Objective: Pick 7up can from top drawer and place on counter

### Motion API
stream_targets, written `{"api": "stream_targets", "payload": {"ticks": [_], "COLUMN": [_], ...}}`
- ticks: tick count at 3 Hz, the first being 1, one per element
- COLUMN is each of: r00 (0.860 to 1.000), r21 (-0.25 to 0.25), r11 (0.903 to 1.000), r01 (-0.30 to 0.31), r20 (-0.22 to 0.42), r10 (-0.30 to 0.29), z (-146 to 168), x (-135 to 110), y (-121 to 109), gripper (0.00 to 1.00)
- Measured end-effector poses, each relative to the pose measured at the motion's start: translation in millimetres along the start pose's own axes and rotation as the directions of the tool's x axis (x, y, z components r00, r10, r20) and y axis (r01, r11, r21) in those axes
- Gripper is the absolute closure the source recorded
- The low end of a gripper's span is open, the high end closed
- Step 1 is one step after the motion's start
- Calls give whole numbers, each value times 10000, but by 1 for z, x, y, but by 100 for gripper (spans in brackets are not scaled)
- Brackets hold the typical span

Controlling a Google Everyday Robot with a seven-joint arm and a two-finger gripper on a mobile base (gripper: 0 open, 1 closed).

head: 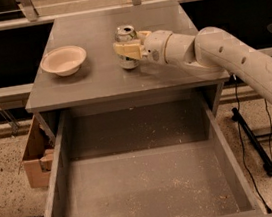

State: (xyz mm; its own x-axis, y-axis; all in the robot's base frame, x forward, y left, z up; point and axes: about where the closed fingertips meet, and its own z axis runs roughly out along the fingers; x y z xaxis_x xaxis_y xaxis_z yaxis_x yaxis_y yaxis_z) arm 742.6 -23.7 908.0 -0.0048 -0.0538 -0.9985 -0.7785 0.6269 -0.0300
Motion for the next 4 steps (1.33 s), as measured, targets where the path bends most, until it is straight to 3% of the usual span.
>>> {"api": "stream_targets", "payload": {"ticks": [1, 2, 4], "r00": [10000, 10000, 9994], "r21": [-42, -80, -97], "r11": [10000, 10000, 9994], "r01": [-1, -2, 337], "r20": [5, 10, -98], "r10": [1, 2, -338], "z": [2, 4, 5], "x": [0, -1, -13], "y": [2, 4, 0], "gripper": [15, 0, 0]}}
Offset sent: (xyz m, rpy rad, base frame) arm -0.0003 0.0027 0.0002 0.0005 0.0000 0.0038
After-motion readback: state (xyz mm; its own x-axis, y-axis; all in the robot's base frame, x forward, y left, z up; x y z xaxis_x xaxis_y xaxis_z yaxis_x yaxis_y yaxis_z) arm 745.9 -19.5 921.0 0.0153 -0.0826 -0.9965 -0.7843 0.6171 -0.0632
